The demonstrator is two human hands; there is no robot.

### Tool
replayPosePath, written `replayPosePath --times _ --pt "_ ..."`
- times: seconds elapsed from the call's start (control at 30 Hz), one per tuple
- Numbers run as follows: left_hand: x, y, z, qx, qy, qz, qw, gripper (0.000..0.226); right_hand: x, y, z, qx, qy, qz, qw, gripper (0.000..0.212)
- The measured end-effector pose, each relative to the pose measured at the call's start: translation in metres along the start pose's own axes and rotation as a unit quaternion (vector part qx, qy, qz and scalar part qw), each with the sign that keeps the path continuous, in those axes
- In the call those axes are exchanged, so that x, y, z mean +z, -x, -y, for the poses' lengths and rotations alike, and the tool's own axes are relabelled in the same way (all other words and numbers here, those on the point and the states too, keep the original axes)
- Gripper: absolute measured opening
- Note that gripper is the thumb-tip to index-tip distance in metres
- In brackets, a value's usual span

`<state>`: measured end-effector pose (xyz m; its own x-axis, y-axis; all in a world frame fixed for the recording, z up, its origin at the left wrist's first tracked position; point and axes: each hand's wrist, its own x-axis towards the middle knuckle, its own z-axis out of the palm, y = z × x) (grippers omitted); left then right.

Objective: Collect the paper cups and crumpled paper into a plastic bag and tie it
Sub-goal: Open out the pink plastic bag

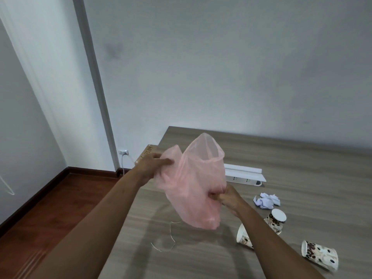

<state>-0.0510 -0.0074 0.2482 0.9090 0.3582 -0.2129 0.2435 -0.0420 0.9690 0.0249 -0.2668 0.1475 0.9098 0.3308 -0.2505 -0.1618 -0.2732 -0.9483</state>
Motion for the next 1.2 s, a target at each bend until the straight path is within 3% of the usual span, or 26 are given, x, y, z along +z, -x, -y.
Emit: replayPosePath --times 0.07,0.1,0.2,0.23,0.37,0.53,0.67,0.73,0.83,0.9,0.97,1.03,1.07,1.13,1.2 --pt "0.005 0.004 0.003 0.015 -0.04 0.005 0.999 0.023 0.0 0.001 0.002 0.006 0.053 -0.046 0.998 0.035" --pt "0.007 0.004 0.006 0.03 -0.036 -0.006 0.999 0.019 0.0 0.005 0.007 0.001 0.078 -0.063 0.995 0.049" --pt "0.012 0.004 0.013 0.066 -0.013 -0.078 0.995 0.018 -0.007 0.02 0.027 -0.006 0.029 -0.107 0.994 0.12" --pt "0.014 0.003 0.015 0.07 -0.005 -0.104 0.992 0.02 -0.007 0.027 0.034 -0.01 -0.013 -0.134 0.991 0.13" --pt "0.028 0.015 0.018 0.094 0.014 -0.133 0.987 0.025 0.011 0.059 0.067 -0.062 -0.033 -0.246 0.967 0.1" --pt "0.04 0.028 0.03 0.108 0.043 -0.1 0.988 0.032 0.026 0.044 0.084 -0.04 0.022 -0.28 0.959 0.071" --pt "0.032 0.038 0.039 0.074 0.065 -0.167 0.981 0.041 0.017 0.038 0.075 -0.052 0.047 -0.299 0.952 0.019" --pt "0.018 0.033 0.051 0.029 0.101 -0.2 0.974 0.041 0.005 0.038 0.072 -0.045 0.024 -0.327 0.944 0.016" --pt "-0.001 0.024 0.069 -0.023 0.138 -0.191 0.972 0.044 -0.005 0.033 0.068 -0.036 -0.046 -0.329 0.943 0.021" --pt "-0.006 0.025 0.073 0.014 0.116 -0.213 0.97 0.074 -0.005 0.027 0.065 -0.017 -0.084 -0.306 0.948 0.013" --pt "-0.008 0.031 0.07 0.138 0.019 -0.218 0.966 0.106 0.0 0.025 0.065 -0.013 -0.102 -0.278 0.955 0.014" --pt "-0.007 0.041 0.062 0.277 -0.173 -0.156 0.932 0.108 0.005 0.024 0.068 -0.019 -0.137 -0.247 0.959 0.015" --pt "-0.004 0.046 0.056 0.306 -0.257 -0.1 0.911 0.102 0.009 0.024 0.07 -0.023 -0.152 -0.235 0.96 0.016" --pt "0.014 0.059 0.043 0.284 -0.367 0.017 0.886 0.089 0.017 0.022 0.075 -0.031 -0.165 -0.226 0.96 0.018" --pt "0.033 0.062 0.039 0.264 -0.407 0.033 0.874 0.068 0.023 0.021 0.078 -0.041 -0.16 -0.219 0.962 0.017"
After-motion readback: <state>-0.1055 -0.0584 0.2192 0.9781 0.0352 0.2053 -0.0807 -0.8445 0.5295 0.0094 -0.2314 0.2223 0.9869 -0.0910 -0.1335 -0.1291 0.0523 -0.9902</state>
